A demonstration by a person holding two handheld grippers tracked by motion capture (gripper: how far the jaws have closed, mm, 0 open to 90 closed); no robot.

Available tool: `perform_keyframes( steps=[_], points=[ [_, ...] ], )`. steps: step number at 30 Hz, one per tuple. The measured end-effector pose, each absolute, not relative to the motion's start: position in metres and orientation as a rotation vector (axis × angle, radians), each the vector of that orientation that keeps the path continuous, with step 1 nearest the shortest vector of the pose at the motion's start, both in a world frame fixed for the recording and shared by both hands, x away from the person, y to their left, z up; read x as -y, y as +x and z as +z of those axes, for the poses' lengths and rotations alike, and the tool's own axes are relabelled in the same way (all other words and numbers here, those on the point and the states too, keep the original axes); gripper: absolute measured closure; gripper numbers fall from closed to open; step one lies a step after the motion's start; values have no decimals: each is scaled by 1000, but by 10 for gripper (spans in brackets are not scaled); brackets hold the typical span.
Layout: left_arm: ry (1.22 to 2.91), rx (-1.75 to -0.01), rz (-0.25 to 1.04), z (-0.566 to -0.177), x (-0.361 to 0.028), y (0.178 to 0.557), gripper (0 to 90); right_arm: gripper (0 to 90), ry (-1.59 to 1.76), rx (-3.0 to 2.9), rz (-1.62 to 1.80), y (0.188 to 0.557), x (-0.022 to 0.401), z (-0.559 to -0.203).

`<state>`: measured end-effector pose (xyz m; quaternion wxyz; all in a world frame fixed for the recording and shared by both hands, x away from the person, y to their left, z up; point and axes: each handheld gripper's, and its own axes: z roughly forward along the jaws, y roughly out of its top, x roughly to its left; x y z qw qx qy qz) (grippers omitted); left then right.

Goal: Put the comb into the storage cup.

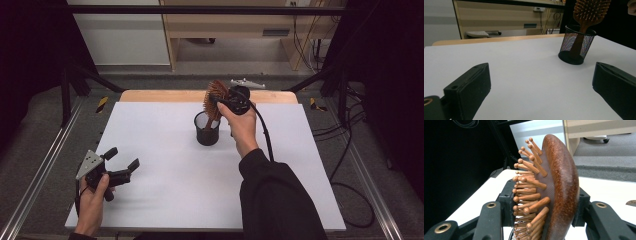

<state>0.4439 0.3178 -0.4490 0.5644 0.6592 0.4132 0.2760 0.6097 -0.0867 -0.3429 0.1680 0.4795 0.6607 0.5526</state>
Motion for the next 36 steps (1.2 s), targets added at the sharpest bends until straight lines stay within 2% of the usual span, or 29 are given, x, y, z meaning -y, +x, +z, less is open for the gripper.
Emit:
perform_keyframes(
  steps=[36],
  points=[
    [1541, -984, 643, -450, -320, 444, 22, 484, 1316, -1924, 1570, 623, 70, -344]
  ],
)
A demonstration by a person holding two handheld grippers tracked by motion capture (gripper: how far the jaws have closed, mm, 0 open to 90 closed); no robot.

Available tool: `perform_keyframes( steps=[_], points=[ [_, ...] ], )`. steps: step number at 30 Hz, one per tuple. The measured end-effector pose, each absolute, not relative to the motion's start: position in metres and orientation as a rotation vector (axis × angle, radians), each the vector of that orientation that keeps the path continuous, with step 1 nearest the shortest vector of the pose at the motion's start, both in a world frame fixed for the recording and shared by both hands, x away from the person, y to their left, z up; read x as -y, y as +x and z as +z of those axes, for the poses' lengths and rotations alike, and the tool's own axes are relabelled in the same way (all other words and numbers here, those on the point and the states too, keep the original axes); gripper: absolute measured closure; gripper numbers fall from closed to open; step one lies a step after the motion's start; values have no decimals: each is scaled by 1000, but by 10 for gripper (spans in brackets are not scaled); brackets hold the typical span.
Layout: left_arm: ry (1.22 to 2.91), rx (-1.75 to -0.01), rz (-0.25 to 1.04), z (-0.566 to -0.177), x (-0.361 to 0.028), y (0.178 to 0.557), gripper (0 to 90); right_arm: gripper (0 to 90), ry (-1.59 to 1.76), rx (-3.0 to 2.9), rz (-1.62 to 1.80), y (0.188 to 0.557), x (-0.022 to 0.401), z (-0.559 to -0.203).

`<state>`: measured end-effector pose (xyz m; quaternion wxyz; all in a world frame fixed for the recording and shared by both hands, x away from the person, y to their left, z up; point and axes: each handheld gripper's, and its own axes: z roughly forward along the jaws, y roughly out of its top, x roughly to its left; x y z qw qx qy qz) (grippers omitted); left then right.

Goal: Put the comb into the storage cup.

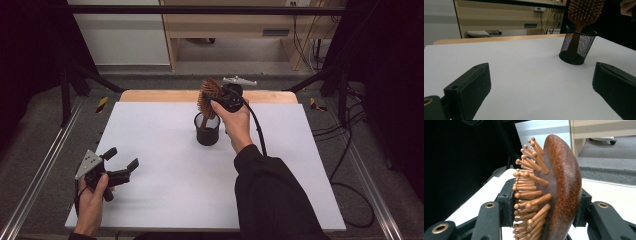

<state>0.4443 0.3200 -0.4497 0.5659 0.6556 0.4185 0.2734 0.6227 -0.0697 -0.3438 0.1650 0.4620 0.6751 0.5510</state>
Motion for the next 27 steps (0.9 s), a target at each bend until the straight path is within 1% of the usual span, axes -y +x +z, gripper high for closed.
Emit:
perform_keyframes(
  steps=[27],
  points=[
    [1542, -991, 641, -451, -320, 445, 22, 420, 1364, -1943, 1454, 640, 81, -347]
  ],
)
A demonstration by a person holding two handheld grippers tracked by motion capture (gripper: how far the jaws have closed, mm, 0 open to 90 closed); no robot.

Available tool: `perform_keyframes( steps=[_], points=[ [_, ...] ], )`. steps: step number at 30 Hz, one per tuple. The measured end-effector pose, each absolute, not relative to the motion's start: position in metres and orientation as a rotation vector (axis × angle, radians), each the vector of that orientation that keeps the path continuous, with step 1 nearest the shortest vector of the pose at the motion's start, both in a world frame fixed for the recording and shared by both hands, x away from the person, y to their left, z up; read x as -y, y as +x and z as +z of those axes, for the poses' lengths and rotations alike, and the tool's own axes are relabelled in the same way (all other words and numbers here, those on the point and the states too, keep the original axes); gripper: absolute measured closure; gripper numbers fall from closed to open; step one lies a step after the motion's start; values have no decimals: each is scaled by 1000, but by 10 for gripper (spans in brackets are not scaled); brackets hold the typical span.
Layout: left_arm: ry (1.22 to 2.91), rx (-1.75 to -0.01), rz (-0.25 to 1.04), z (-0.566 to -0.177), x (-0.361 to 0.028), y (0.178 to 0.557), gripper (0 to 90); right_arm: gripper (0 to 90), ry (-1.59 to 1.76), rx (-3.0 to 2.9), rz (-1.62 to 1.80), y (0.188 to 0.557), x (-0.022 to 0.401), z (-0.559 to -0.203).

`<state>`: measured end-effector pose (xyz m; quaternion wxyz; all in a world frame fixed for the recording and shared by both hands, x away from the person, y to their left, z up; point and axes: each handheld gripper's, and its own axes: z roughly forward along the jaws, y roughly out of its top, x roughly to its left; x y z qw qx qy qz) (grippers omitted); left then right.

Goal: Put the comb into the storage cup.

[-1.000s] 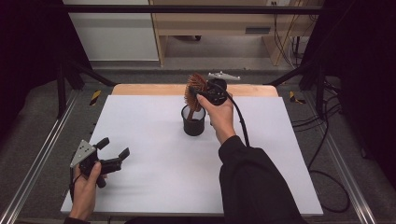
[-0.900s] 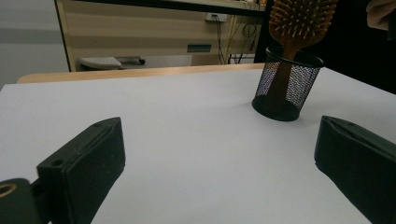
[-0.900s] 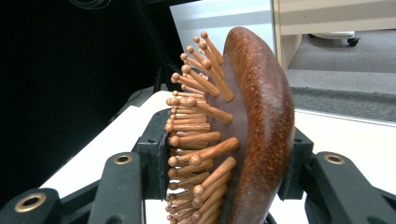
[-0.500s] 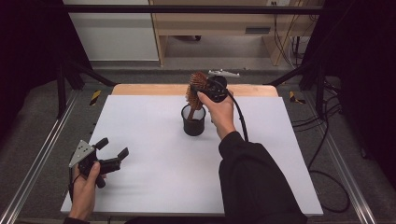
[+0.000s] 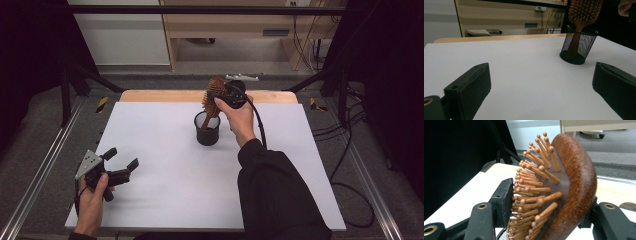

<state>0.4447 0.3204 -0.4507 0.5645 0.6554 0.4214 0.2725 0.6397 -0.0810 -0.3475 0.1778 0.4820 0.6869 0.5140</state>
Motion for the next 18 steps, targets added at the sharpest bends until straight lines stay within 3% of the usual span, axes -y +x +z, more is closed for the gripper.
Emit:
perform_keyframes(
  steps=[18],
  points=[
    [1545, -990, 644, -451, -320, 445, 22, 377, 1380, -1936, 1439, 643, 91, -350]
  ],
)
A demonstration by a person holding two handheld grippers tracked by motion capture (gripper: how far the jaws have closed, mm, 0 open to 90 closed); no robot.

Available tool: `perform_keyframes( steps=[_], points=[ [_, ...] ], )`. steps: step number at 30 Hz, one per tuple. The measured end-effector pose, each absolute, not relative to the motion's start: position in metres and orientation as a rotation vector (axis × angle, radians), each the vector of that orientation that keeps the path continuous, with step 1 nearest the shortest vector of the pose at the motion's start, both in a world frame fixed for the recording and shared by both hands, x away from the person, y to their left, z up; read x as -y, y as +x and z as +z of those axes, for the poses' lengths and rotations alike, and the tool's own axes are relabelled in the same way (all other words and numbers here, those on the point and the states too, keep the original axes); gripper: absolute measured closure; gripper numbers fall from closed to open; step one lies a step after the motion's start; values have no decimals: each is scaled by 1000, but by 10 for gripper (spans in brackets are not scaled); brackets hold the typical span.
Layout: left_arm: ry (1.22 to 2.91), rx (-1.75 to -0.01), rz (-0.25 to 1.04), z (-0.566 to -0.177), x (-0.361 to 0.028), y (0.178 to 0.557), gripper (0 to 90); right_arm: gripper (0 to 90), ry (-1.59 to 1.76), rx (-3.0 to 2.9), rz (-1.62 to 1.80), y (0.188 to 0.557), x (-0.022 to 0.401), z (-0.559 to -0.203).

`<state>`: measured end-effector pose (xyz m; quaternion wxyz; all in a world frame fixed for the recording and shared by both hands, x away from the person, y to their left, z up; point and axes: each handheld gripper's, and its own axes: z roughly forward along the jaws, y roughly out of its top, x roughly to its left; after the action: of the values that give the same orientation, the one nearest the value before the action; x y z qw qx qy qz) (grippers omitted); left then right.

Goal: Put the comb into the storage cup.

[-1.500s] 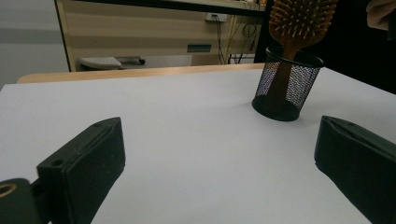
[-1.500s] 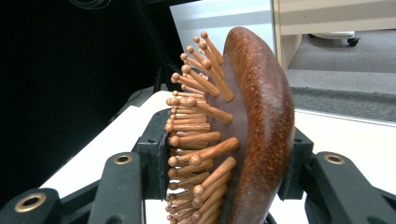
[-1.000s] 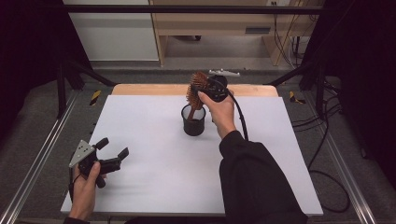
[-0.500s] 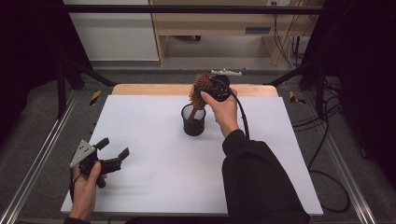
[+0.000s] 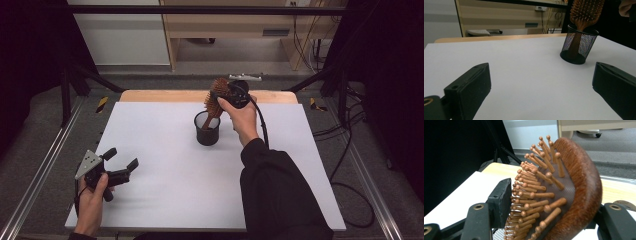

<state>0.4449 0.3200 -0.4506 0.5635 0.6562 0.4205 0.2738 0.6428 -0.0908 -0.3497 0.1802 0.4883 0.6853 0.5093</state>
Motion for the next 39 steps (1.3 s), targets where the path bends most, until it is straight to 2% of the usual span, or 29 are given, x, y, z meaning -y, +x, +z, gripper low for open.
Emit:
perform_keyframes(
  steps=[18, 30, 39],
  points=[
    [1557, -976, 642, -450, -318, 444, 23, 347, 1376, -1952, 1401, 641, 96, -348],
    [1559, -972, 644, -450, -317, 446, 24, 259, 1367, -1955, 1365, 640, 97, -349],
    [1558, -973, 645, -450, -318, 446, 24, 231, 1375, -1955, 1353, 639, 98, -350]
  ],
)
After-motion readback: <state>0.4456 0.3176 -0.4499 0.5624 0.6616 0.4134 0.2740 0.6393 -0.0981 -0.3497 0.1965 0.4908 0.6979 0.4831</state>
